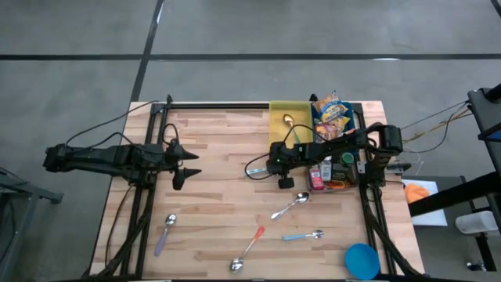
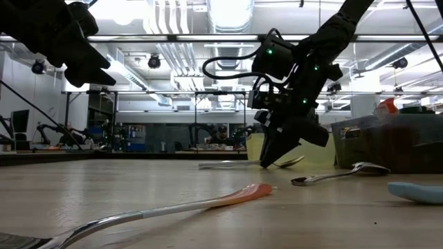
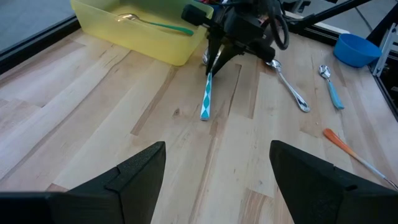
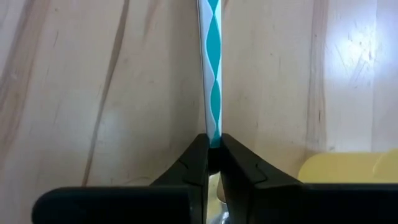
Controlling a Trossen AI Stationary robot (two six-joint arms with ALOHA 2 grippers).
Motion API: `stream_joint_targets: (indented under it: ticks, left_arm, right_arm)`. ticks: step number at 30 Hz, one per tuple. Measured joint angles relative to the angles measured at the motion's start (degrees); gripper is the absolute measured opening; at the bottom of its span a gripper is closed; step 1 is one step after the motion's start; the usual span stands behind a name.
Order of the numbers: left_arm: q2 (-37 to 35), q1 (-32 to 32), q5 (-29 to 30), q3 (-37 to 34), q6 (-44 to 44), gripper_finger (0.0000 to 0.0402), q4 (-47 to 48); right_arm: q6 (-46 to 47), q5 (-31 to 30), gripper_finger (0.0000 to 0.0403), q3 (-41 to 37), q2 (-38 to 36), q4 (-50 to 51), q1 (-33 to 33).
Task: Pick & Place Food Item
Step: Put the blue patterned spoon into the yellow bin
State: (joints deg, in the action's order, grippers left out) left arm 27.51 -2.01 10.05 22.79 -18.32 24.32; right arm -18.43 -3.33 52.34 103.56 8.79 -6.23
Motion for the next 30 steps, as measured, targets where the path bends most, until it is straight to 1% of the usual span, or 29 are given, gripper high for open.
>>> stream_joint_targets:
  ticks: [10,16,20,22,26,28,30]
  left_arm:
    - [0.0,0.0,0.0,0.0,0.0,0.029,0.0]
    - [0.0,0.0,0.0,0.0,0.0,0.029,0.0]
    - [0.0,0.0,0.0,0.0,0.0,0.029,0.0]
    - [0.0,0.0,0.0,0.0,0.0,0.029,0.0]
    - [0.0,0.0,0.0,0.0,0.0,0.029,0.0]
    - [0.0,0.0,0.0,0.0,0.0,0.029,0.0]
    - [0.0,0.0,0.0,0.0,0.0,0.029,0.0]
  right_arm:
    - [0.4,0.6,0.0023,2.4,-2.3,-0.1,3.0]
    - [0.5,0.5,0.0023,3.6,-6.4,-0.1,4.1]
    - [1.5,-0.3,0.0023,3.6,-10.5,0.0,4.0]
    - [3.5,-2.4,0.0023,3.6,-12.9,-0.1,4.0]
    - [8.1,-8.6,0.0023,3.5,-17.6,1.2,4.0]
    - [11.4,-12.9,0.0023,3.4,-19.9,1.8,4.0]
    - [15.7,-19.0,0.0023,3.2,-21.9,2.7,4.0]
